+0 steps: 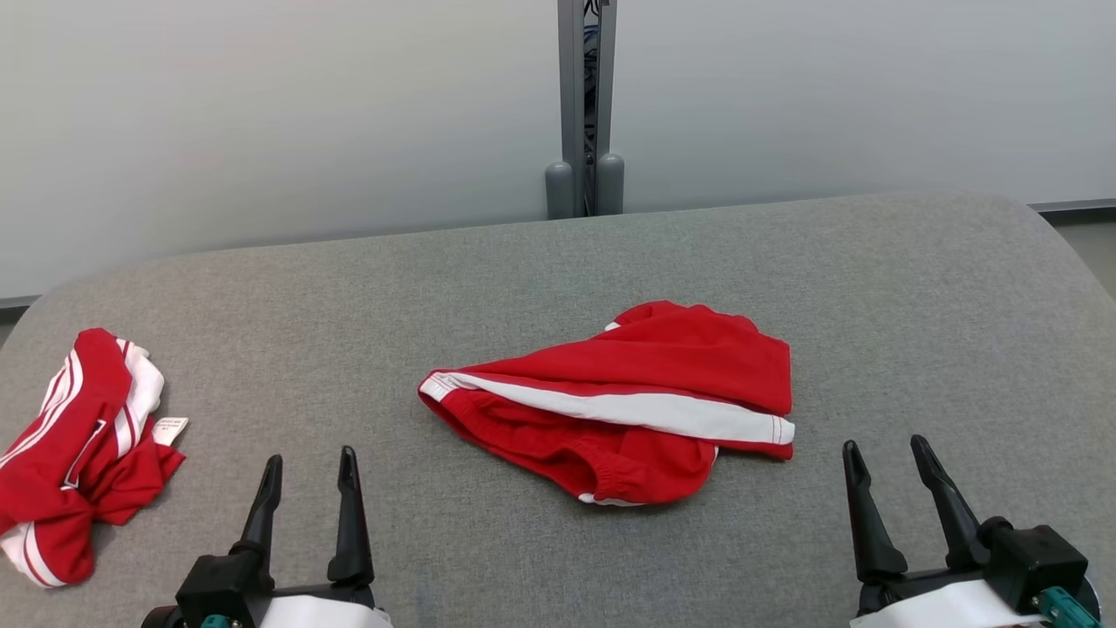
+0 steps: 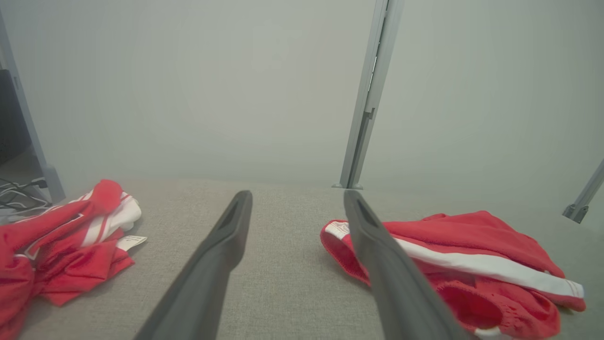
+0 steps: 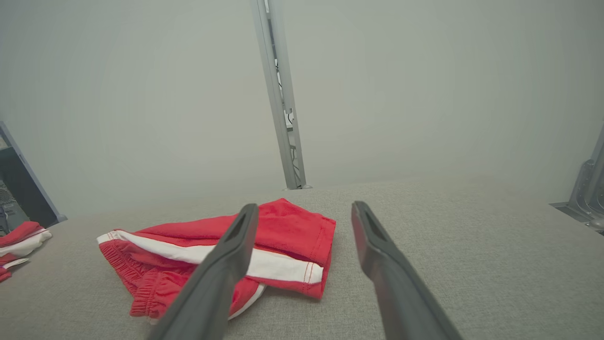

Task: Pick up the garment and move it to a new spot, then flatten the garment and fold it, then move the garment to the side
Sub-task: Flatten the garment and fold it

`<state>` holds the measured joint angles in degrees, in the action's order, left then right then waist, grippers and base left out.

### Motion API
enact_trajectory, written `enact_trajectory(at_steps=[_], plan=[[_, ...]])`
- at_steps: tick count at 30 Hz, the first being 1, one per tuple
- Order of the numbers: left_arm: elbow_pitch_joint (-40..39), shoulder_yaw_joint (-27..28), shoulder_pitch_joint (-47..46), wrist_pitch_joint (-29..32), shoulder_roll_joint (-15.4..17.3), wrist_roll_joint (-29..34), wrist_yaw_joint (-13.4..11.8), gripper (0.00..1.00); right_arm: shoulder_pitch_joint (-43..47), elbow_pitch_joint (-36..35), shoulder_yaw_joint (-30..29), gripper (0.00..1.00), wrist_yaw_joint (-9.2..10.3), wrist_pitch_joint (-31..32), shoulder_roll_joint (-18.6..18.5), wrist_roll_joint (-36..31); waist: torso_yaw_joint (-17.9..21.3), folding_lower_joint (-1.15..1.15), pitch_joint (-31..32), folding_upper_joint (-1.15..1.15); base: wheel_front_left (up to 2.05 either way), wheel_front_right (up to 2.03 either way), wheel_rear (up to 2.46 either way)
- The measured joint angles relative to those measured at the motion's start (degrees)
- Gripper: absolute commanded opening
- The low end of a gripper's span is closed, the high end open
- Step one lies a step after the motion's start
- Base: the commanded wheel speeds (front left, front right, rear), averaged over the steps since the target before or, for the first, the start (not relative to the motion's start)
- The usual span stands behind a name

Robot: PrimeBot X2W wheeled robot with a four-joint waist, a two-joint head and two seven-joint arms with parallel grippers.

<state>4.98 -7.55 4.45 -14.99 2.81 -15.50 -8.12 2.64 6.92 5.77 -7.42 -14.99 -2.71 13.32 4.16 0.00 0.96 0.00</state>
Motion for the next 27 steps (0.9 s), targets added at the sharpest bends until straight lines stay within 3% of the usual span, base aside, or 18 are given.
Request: enact_trajectory(at_steps=[18, 21, 27], plan=[[4.07, -2.32, -0.99, 0.00, 0.00, -0.82, 1.79, 1.00, 0.02, -0.91, 0.55, 1.00, 0.00, 0.00, 0.00, -1.79, -0.77, 0.00, -0.12, 0.00, 0.00, 0.00, 0.00], [6.87, -4.15, -3.47, 0.00, -0.01, -3.47, 2.92, 1.00, 0.01, -0.91, 0.73, 1.00, 0.00, 0.00, 0.01, -1.90, -0.98, 0.00, -0.40, 0.00, 0.00, 0.00, 0.00], [15.56, -9.50, -11.75, 0.45, -0.04, -17.07, 4.68, 1.00, -1.25, -1.34, 1.19, 1.00, 0.00, 0.00, 0.00, -2.29, -0.92, 0.00, -2.23, 0.00, 0.00, 0.00, 0.00]])
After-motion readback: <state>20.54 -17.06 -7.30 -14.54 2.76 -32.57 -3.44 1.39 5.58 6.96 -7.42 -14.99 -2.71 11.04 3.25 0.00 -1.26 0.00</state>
